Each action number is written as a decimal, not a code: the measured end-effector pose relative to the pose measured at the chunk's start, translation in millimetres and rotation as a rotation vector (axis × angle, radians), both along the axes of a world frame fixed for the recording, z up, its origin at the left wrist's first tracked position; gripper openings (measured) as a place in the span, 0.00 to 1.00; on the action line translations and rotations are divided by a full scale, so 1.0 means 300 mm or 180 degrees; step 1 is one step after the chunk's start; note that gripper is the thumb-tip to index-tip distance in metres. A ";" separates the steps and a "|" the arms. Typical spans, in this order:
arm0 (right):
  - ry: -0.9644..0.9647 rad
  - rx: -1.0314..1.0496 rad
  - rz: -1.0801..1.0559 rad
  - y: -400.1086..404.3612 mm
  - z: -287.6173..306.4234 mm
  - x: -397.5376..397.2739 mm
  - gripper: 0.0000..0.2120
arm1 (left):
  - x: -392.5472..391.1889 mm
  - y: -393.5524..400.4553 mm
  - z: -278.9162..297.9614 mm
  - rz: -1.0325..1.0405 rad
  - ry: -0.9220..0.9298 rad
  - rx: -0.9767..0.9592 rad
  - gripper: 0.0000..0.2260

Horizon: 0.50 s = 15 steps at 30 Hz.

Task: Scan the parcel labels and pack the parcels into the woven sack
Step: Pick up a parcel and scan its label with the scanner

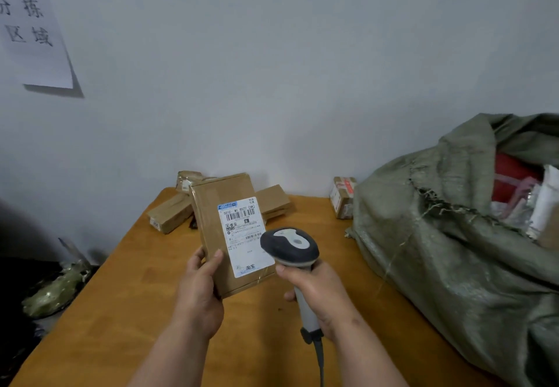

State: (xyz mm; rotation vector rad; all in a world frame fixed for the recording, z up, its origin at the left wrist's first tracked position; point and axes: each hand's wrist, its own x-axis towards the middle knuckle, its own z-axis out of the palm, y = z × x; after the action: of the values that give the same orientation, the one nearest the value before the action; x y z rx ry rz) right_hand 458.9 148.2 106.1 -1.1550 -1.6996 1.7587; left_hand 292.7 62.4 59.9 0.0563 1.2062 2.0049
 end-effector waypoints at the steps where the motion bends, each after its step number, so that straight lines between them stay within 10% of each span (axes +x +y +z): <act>1: 0.0017 0.0029 -0.0042 0.003 0.009 0.015 0.10 | 0.015 0.017 0.015 -0.0072 0.0027 0.0052 0.21; 15: 0.0816 0.0665 -0.1894 0.047 0.255 0.309 0.23 | 0.312 0.299 0.386 -0.1537 0.0793 0.1018 0.22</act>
State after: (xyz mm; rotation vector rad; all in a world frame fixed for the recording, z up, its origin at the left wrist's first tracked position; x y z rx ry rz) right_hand 551.5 162.2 182.5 -1.1319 -1.1909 1.2637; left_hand 386.4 152.2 175.6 0.7066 0.8951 1.7663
